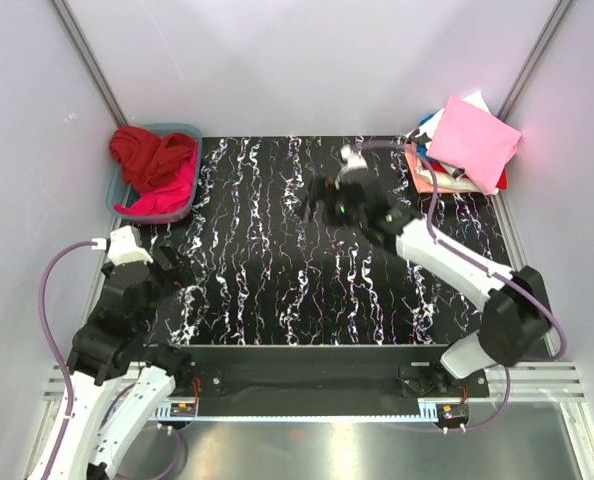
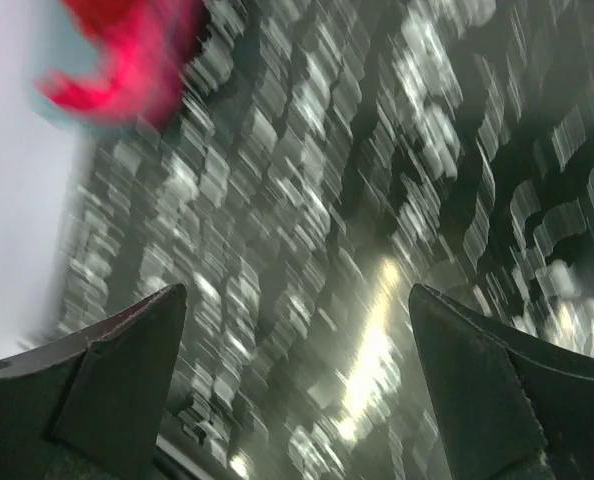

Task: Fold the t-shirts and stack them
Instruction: Reset both grippers

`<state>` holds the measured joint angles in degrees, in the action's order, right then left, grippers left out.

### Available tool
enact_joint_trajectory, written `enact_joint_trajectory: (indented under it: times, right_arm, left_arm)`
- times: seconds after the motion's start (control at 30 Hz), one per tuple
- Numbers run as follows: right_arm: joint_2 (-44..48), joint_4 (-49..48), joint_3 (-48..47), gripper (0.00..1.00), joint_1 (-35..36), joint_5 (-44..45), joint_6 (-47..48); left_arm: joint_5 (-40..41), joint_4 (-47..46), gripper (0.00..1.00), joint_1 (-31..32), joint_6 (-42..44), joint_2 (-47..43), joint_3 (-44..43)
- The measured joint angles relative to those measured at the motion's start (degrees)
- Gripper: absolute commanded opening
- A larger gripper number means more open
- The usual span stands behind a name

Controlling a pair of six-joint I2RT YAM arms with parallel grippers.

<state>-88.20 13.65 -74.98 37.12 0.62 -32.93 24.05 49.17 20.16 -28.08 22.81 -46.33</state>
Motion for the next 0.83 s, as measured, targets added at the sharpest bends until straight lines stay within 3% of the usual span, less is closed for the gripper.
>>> enact_joint_trajectory:
  times: [0.17,0.33,0.57,0.83]
  right_arm:
    - [7.8,-6.8,23.2,1.0,1.7,-0.7,-2.1]
    - [10.0,-11.2,33.8,1.0,3.1,-1.6,-3.7]
    - [11.1,-17.0,36.7,1.0,3.1,-0.7,-4.7]
    - [6.8,-17.3,34.3,1.0,3.1,-0.3,-5.1]
  left_arm:
    - [0.0,0.0,0.99,0.0,0.0,0.8,0.1]
    - [0.0,0.0,0.99,0.0,0.0,0.8,0.1]
    - [0.0,0.0,0.99,0.0,0.0,0.9,0.1]
    - [0.3,0.0,0.99,0.0,0.0,1.0,0.1]
